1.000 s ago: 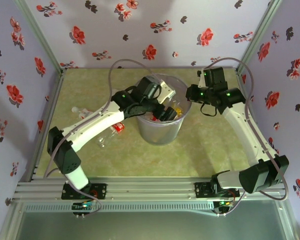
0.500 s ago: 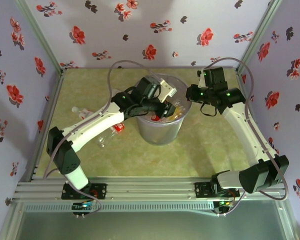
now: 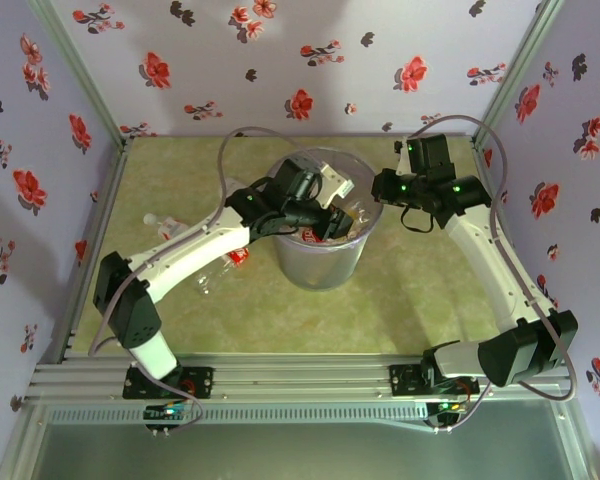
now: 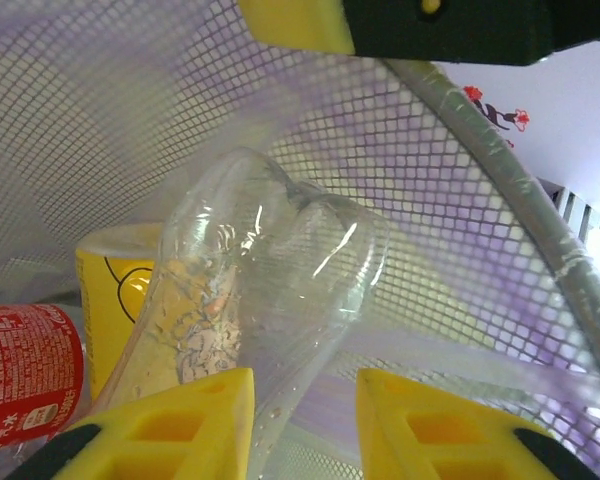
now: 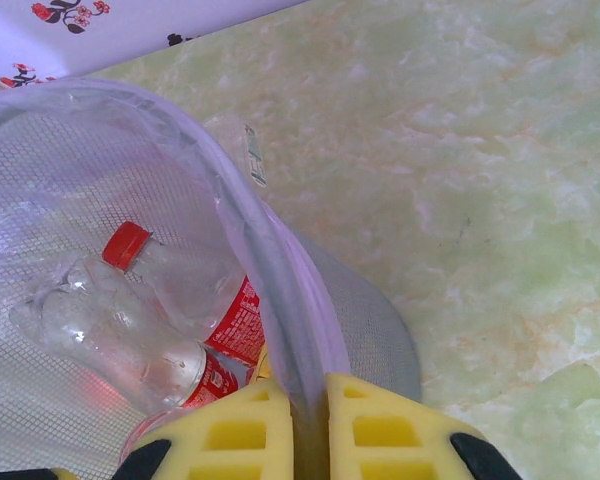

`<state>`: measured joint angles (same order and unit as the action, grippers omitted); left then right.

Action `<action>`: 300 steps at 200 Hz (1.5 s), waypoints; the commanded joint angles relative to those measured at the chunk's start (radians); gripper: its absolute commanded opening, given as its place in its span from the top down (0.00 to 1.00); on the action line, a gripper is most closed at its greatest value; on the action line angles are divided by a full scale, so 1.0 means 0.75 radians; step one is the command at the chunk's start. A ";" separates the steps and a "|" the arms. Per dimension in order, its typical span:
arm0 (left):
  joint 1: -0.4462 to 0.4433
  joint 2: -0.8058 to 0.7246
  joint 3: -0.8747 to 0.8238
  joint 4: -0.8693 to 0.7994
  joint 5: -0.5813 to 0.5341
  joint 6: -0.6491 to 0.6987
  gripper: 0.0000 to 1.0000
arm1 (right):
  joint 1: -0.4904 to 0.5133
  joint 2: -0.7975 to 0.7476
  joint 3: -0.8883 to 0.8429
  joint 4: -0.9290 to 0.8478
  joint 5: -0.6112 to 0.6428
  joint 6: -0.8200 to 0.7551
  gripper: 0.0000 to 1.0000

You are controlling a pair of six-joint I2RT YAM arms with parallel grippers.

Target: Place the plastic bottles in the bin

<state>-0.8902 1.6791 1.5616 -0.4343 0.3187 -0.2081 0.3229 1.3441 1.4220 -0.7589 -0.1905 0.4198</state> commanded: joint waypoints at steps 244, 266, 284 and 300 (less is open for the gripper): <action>0.979 -0.525 -0.583 -0.362 -0.787 -1.063 0.00 | 0.014 0.033 -0.049 0.002 -0.028 0.024 1.00; 0.996 -0.414 -0.544 -0.469 -0.804 -1.147 0.00 | 0.014 0.040 -0.054 -0.004 -0.032 0.015 1.00; 0.999 -0.341 -0.531 -0.500 -0.799 -1.216 0.00 | 0.013 0.032 -0.068 -0.004 -0.026 0.010 1.00; 0.999 -0.283 -0.520 -0.519 -0.796 -1.259 0.00 | 0.013 0.024 -0.080 -0.003 -0.024 0.011 1.00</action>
<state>-0.1493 1.4235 1.1275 -0.7444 -0.2375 -1.0451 0.3229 1.3411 1.4124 -0.7448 -0.1913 0.4202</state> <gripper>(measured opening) 0.995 0.120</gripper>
